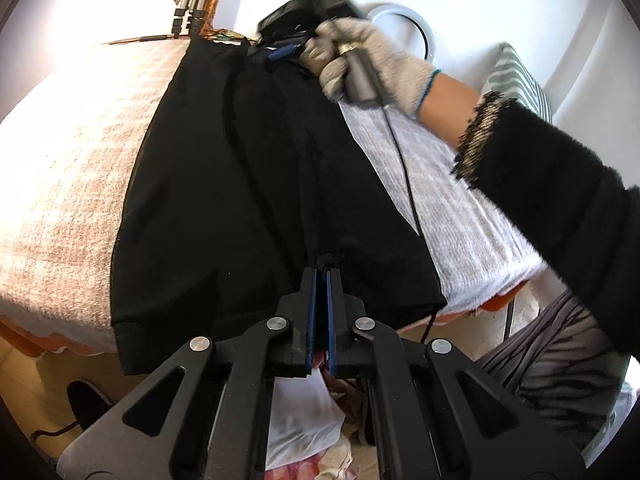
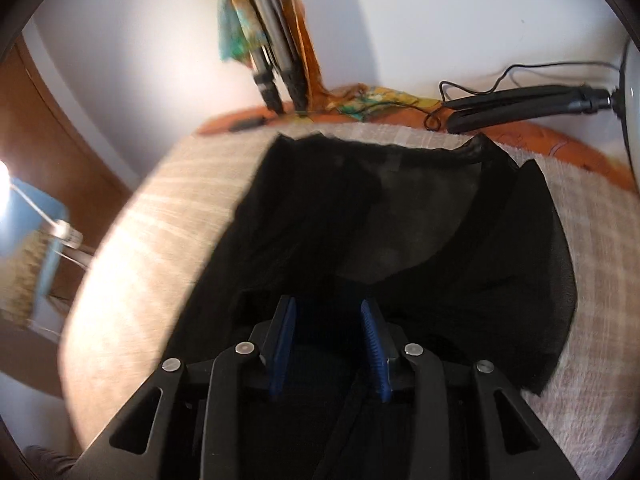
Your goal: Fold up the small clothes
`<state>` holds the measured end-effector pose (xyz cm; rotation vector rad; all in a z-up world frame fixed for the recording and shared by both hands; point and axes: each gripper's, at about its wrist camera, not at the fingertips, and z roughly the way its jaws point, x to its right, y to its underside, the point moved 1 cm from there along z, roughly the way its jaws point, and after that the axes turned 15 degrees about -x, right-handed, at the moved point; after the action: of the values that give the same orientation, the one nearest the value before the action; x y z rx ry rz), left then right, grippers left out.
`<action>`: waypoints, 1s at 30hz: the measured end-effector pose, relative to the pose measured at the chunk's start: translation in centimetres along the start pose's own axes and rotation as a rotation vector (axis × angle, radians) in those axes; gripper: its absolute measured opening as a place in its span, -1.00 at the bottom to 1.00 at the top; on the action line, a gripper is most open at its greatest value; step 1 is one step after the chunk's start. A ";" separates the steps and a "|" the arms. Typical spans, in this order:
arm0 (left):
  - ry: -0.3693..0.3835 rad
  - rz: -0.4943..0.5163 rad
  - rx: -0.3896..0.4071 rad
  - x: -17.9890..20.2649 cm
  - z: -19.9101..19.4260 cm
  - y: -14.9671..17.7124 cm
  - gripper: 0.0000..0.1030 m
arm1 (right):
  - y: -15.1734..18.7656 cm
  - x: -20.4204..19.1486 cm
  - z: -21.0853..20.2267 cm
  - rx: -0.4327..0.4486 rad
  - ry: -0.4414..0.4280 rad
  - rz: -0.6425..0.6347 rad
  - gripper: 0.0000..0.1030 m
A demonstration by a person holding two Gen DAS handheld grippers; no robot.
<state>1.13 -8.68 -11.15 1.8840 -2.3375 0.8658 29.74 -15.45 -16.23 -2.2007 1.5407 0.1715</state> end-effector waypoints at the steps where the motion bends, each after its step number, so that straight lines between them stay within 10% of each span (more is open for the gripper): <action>1: -0.003 0.015 0.000 0.0 -0.3 0.1 -0.91 | 0.2 0.4 -0.9 0.010 -0.037 0.000 -0.30; 8: -0.011 0.077 -0.005 -0.9 -4.0 1.3 -0.67 | 1.7 7.4 -7.8 0.151 -0.016 0.156 -0.30; 19: -0.173 0.055 0.100 -5.9 -8.0 -3.4 -0.67 | 0.9 8.3 -2.3 -0.002 0.117 0.206 -0.38; 24: -0.182 0.026 0.160 -7.5 -9.0 -4.4 -0.67 | 0.4 8.4 -0.5 -0.036 0.163 0.204 -1.00; 30: -0.134 0.010 0.162 -7.9 -9.1 -4.6 -0.67 | -0.2 8.9 -3.1 0.062 0.041 0.262 -1.00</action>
<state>4.51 1.74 -4.39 2.0534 -2.4216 0.9883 32.74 -24.40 -16.47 -1.9604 1.8288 0.1578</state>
